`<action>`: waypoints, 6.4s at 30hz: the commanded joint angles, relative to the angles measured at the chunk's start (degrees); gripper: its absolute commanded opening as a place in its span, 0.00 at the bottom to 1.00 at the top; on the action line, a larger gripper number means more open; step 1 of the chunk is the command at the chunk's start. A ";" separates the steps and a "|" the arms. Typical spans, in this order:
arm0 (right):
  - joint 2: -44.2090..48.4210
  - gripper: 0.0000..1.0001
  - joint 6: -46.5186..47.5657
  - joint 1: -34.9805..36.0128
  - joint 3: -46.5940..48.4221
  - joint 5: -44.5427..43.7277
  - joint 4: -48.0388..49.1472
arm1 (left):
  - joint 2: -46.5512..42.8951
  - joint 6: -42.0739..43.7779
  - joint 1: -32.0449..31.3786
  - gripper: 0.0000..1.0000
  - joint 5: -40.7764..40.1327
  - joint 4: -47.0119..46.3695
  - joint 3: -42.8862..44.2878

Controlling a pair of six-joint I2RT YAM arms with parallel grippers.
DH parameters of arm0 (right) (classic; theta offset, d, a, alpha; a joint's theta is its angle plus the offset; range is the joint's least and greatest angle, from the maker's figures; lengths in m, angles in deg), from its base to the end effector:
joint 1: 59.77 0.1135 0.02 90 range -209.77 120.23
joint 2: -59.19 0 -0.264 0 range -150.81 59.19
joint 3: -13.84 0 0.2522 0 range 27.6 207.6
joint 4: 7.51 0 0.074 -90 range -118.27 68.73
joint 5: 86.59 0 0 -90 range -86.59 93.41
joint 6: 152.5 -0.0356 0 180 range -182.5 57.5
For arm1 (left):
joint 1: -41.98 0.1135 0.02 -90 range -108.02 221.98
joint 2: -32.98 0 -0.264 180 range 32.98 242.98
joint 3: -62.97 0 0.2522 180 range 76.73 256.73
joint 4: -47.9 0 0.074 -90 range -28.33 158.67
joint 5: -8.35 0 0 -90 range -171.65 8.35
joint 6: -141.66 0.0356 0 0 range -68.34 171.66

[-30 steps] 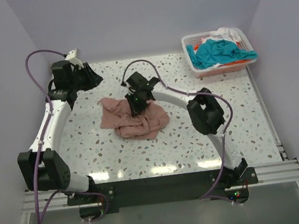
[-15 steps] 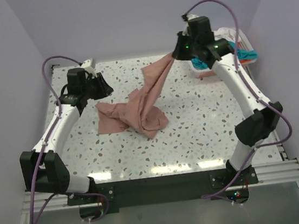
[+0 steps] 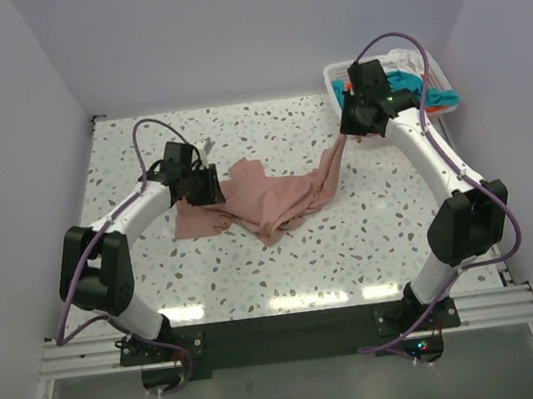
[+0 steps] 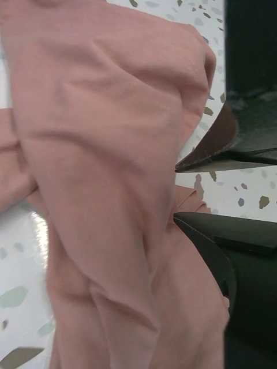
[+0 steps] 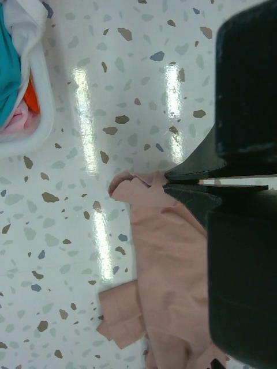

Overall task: Fold and stack the t-shirts
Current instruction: Flatten the tshirt out

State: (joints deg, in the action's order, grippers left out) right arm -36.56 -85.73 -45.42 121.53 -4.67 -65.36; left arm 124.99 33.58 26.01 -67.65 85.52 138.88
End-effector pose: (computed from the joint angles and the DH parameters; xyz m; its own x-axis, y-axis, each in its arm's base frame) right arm 0.3589 0.0867 0.3499 -0.6988 0.2243 -0.6792 0.1360 0.9739 0.1817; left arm 0.3205 -0.1007 0.2199 -0.8623 -0.0664 -0.5020 0.1441 0.9182 -0.3690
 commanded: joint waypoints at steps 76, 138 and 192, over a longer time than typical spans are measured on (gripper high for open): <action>34.04 0.00 2.04 -14.26 -10.35 -4.31 19.84 | -30.91 2.79 20.98 0.00 -16.02 -2.59 6.40; 18.58 0.00 -1.39 -14.26 -21.24 10.45 19.40 | 5.11 -15.75 -9.26 0.49 -17.96 3.30 -2.12; 0.37 0.00 -4.81 -14.26 35.89 22.40 25.00 | -7.96 -14.08 15.00 0.00 -13.91 -10.40 47.02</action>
State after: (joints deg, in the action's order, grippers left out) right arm -39.92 -88.92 -59.50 154.89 13.75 -47.31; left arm 126.04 19.26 41.14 -80.59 84.12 187.43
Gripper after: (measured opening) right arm 0.017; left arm 0.021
